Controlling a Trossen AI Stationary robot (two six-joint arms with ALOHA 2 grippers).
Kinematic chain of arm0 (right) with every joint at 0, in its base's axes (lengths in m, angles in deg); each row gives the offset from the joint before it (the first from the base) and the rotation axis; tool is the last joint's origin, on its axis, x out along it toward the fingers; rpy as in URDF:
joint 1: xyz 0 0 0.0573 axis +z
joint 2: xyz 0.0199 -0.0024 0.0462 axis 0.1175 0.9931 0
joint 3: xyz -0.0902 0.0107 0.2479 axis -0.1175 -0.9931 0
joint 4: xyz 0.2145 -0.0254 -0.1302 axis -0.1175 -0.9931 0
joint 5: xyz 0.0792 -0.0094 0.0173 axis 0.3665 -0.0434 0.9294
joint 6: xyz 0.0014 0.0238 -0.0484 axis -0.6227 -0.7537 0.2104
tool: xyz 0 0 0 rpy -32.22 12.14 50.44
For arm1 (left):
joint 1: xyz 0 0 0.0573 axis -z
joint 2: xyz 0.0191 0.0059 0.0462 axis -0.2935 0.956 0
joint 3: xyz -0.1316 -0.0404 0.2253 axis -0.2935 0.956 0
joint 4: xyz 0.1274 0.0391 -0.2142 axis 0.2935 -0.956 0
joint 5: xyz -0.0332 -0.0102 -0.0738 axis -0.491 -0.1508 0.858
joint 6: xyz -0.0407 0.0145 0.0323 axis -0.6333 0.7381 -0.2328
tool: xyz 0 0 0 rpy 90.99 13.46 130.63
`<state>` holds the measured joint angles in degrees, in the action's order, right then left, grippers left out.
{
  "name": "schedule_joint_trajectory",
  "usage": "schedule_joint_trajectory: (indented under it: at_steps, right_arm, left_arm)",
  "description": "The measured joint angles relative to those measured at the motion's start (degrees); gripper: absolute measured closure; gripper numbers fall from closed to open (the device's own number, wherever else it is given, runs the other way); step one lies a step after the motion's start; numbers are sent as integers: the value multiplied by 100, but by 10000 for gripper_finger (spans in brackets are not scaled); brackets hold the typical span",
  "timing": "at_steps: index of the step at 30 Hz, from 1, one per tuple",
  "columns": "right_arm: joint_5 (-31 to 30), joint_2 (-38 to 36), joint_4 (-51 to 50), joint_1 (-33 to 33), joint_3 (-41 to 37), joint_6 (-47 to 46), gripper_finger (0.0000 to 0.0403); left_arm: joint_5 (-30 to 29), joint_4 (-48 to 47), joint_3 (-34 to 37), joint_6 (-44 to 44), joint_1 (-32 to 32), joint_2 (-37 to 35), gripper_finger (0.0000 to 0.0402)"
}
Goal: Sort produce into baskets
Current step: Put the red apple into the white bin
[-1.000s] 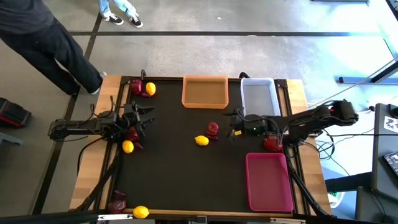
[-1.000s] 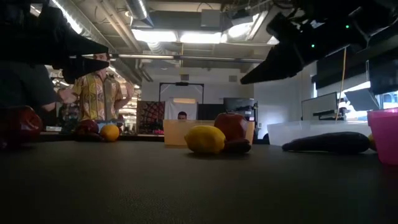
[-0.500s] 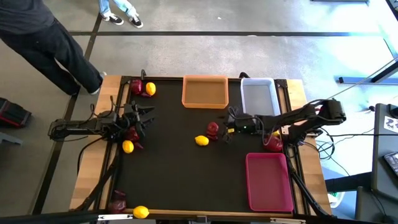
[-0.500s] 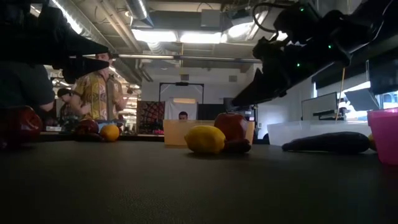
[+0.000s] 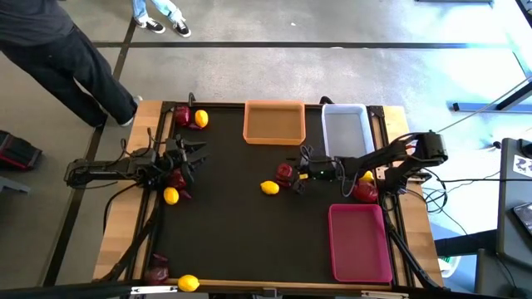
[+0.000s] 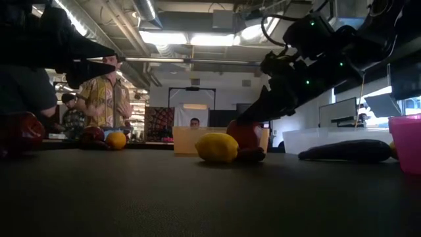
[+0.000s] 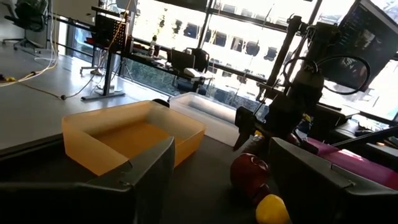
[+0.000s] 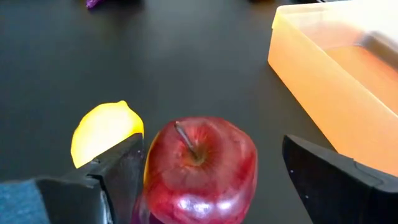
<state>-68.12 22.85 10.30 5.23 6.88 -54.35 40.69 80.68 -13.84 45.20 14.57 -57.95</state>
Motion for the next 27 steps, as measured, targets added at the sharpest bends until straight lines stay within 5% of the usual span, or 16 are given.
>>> schedule_joint_trajectory:
  at_steps: [11, 21, 27]
  right_arm:
    - [-4, 367, 208, 0, 0, 0, 68]
    - [-8, 367, 279, 0, 0, 46, 191]
    - [-105, 329, 243, 0, 0, 133, 215]
  left_arm:
    - [-2, 0, -1, -49, 0, 1, 147]
    - [0, -1, -1, -85, 0, 0, 147]
    - [0, -1, 0, -85, 0, 0, 147]
